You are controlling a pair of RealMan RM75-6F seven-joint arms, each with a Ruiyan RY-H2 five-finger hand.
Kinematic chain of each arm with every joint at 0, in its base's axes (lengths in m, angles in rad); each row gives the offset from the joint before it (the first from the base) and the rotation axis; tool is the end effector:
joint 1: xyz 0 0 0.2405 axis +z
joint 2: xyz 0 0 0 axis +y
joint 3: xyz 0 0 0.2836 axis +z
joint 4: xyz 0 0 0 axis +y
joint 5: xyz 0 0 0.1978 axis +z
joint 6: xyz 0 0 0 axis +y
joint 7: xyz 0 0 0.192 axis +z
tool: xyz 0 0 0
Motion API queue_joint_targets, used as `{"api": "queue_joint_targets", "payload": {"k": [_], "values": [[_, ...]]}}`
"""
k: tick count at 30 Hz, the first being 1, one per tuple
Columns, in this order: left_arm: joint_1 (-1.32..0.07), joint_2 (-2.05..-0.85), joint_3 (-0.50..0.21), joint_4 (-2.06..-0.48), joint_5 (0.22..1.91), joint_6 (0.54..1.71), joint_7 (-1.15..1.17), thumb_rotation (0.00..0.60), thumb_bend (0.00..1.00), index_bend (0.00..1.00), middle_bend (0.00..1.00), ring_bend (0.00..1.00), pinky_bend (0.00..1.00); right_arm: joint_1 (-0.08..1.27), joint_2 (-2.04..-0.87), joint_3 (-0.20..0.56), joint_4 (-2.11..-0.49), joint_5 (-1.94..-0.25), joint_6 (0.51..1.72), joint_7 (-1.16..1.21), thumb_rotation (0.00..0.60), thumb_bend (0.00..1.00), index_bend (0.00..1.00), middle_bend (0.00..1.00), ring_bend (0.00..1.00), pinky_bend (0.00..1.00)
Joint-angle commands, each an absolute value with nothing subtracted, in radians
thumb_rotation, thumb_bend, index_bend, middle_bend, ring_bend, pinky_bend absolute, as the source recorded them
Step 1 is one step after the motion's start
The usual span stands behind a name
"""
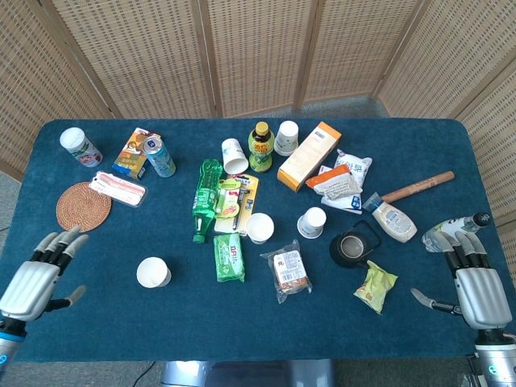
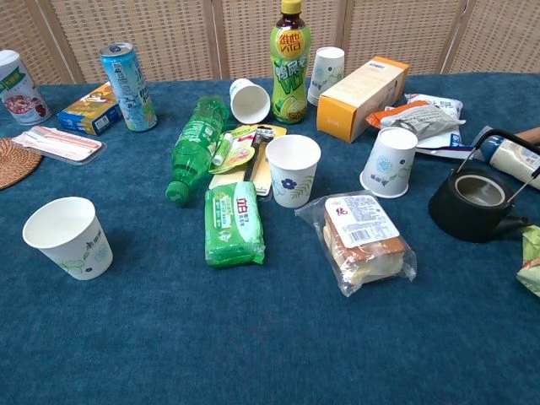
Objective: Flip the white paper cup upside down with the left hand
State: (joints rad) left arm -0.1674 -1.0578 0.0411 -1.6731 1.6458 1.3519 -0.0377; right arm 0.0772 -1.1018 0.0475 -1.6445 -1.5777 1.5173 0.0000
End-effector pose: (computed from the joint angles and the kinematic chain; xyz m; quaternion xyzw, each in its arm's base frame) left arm -0.2994 0.2301 0.1480 -0.6858 -0.4015 -0.3705 0.4809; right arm -0.3112 -0.2260 0.1845 0.6075 -0.3685 0.4144 0.5687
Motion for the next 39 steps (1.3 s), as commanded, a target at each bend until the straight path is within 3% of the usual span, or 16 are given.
{"api": "queue_joint_targets", "payload": {"k": [1, 16, 28, 31, 34, 39], "values": [[-0.227, -1.055, 0.041, -1.704, 1.648, 1.264, -0.010, 0.600, 0.33, 0.00, 0.00, 0.00, 0.00, 0.075, -1.100, 0.046, -1.649, -1.580, 1.520, -0.002, 0.369, 0.00, 0.00, 0.00, 0.00, 0.00], [-0.350, -1.146, 0.032, -1.789, 1.538, 1.037, 0.175, 0.600, 0.33, 0.00, 0.00, 0.00, 0.00, 0.079, -1.098, 0.041, -1.651, -1.574, 1.502, 0.005, 0.370, 0.00, 0.00, 0.00, 0.00, 0.00], [-0.372, -1.269, 0.016, -1.721, 1.497, 1.042, 0.182, 0.600, 0.33, 0.00, 0.00, 0.00, 0.01, 0.079, -1.097, 0.043, -1.643, -1.570, 1.502, 0.024, 0.371, 0.00, 0.00, 0.00, 0.00, 0.00], [-0.377, -1.291, 0.014, -1.704, 1.497, 1.049, 0.178, 0.600, 0.33, 0.00, 0.00, 0.00, 0.08, 0.080, -1.096, 0.043, -1.643, -1.571, 1.501, 0.027, 0.374, 0.00, 0.00, 0.00, 0.00, 0.00], [-0.383, -1.306, 0.014, -1.696, 1.497, 1.050, 0.178, 0.600, 0.33, 0.00, 0.05, 0.08, 0.19, 0.080, -1.096, 0.042, -1.642, -1.571, 1.500, 0.028, 0.380, 0.00, 0.00, 0.00, 0.00, 0.00], [-0.388, -1.318, 0.019, -1.695, 1.494, 1.051, 0.191, 0.600, 0.33, 0.11, 0.26, 0.29, 0.38, 0.080, -1.097, 0.043, -1.641, -1.567, 1.499, 0.028, 0.383, 0.00, 0.00, 0.00, 0.00, 0.00]]}}
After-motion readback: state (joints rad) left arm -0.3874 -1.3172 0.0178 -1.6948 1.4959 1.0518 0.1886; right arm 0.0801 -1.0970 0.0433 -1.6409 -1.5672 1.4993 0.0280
